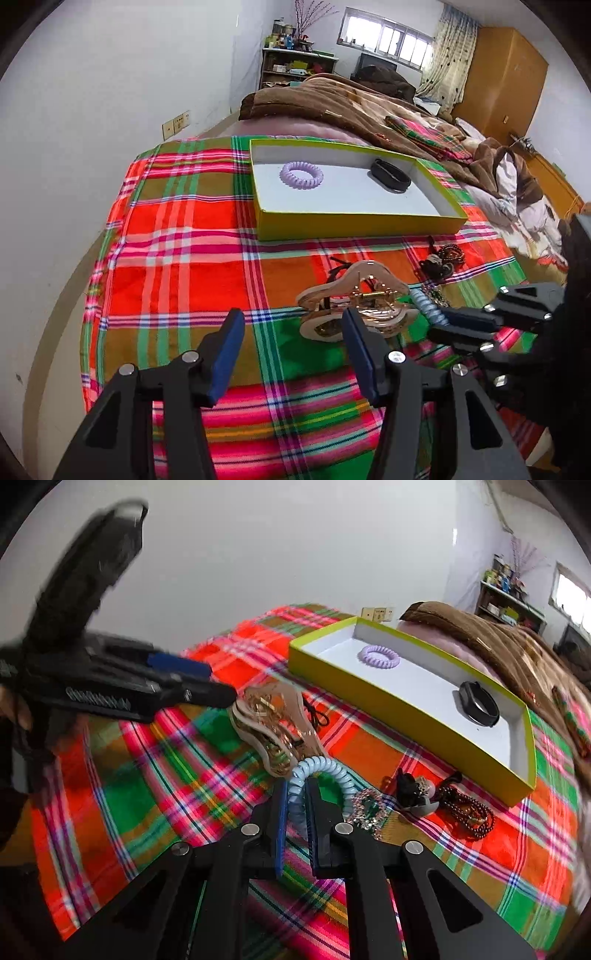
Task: Organize jewelry
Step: 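Close the left gripper on the beige claw clip and lift it, then rotate the held claw clip with the left gripper while the right holds the blue coil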
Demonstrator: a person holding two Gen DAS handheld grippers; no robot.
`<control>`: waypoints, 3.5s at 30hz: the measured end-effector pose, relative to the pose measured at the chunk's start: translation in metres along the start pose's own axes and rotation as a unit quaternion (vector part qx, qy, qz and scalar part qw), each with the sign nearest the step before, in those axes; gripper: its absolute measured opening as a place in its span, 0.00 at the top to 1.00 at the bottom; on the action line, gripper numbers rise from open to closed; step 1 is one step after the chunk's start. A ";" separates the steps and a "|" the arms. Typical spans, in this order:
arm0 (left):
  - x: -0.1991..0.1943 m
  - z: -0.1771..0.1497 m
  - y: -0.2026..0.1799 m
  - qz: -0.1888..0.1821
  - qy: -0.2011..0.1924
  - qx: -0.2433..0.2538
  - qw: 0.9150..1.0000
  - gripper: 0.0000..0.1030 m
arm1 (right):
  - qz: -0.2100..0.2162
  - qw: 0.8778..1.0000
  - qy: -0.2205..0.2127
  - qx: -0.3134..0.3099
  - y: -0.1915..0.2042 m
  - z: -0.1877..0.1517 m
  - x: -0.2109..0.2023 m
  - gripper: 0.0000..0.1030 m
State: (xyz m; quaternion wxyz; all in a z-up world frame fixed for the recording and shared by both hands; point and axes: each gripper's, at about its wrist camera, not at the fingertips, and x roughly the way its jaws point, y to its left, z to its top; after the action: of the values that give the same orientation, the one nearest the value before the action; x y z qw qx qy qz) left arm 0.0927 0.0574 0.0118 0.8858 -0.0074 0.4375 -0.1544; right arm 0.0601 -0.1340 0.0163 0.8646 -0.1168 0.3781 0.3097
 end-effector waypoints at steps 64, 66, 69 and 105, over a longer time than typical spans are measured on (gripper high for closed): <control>0.003 -0.034 -0.098 -0.111 0.055 0.220 0.968 0.36 | 0.000 0.991 -0.068 0.111 -0.040 -0.049 -0.072 0.91; -0.008 -0.040 -0.109 -0.144 0.056 0.239 0.959 0.36 | -0.003 0.991 -0.068 0.115 -0.043 -0.049 -0.073 0.91; -0.020 -0.046 -0.121 -0.144 0.043 0.280 0.948 0.36 | -0.005 0.990 -0.069 0.121 -0.048 -0.051 -0.073 0.91; -0.005 -0.002 -0.026 -0.313 0.032 -0.069 0.947 0.53 | -0.005 0.989 -0.067 0.130 -0.051 -0.051 -0.072 0.91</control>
State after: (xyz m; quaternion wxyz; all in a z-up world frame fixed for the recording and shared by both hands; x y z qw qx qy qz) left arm 0.0811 0.0341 0.0181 0.7757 -0.1998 0.4513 -0.3933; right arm 0.0245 -0.2282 0.0319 0.8973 0.0158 0.3558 0.2608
